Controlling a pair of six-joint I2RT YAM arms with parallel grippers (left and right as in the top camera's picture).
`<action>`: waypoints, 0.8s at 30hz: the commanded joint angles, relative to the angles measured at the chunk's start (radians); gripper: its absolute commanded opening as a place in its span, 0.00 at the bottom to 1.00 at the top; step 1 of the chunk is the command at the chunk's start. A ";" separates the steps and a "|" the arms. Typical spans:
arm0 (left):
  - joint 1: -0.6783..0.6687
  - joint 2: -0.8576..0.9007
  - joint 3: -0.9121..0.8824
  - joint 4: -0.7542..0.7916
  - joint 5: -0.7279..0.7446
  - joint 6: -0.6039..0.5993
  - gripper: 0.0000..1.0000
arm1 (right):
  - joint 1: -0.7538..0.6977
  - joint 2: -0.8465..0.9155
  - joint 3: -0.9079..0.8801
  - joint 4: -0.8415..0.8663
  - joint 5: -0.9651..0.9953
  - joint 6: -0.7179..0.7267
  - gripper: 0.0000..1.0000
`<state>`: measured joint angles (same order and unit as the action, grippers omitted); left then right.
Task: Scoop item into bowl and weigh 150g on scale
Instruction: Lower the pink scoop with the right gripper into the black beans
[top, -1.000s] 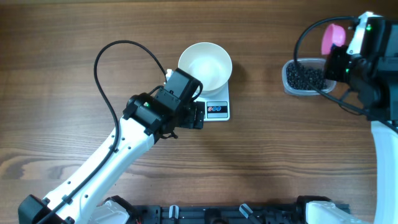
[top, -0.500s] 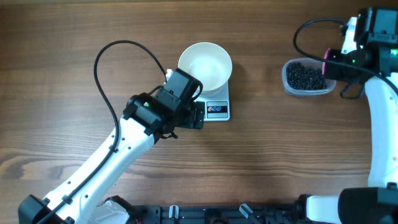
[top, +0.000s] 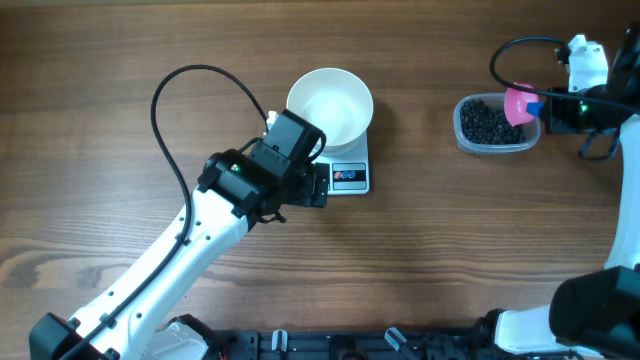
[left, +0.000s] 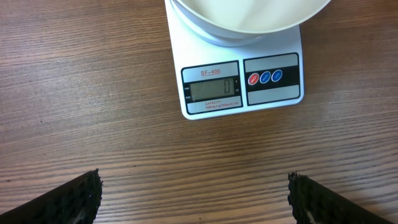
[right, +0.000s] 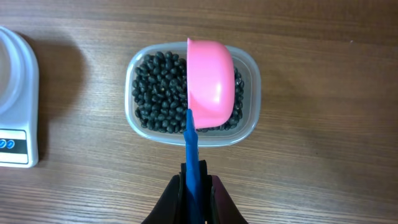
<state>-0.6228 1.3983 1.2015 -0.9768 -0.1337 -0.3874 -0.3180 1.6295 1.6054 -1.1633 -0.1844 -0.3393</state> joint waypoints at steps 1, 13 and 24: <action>-0.001 -0.014 -0.008 0.000 -0.016 -0.013 1.00 | 0.000 0.045 0.002 0.019 0.062 0.019 0.04; -0.001 -0.014 -0.009 0.000 -0.016 -0.013 1.00 | 0.003 0.155 -0.093 0.067 0.011 0.077 0.04; -0.001 -0.014 -0.009 0.000 -0.016 -0.013 1.00 | 0.006 0.155 -0.095 -0.027 -0.200 -0.034 0.05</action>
<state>-0.6228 1.3983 1.2015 -0.9768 -0.1337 -0.3874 -0.3180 1.7638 1.5261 -1.1751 -0.2878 -0.3260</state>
